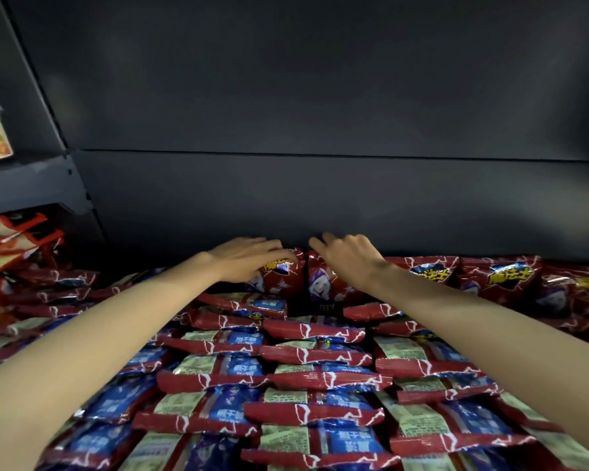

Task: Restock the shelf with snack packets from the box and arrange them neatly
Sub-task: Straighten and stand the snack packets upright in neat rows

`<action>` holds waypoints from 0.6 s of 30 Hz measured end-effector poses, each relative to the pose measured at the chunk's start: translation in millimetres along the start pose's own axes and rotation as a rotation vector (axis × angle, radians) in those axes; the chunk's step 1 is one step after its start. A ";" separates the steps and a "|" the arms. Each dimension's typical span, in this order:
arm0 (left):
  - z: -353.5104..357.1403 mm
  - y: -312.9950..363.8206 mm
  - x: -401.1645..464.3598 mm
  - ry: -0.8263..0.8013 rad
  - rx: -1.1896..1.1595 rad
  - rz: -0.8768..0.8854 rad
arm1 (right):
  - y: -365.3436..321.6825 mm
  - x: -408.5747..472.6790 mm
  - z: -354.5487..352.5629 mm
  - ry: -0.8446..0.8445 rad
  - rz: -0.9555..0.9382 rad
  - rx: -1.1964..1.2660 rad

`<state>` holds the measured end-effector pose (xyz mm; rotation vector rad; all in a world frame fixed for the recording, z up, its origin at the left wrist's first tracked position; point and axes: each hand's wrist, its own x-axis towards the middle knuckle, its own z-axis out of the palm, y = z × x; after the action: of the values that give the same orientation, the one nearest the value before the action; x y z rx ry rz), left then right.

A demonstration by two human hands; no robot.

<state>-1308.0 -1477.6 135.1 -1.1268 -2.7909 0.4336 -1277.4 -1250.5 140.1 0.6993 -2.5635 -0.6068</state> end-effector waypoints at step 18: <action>-54.8 6.6 -126.9 0.519 -0.028 -0.316 | 4.3 -9.5 -54.1 0.216 -0.291 0.395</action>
<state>-1201.3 -1548.7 187.0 -0.6579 -2.4461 0.0554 -1245.1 -1258.0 184.0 1.2125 -2.4149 -0.0929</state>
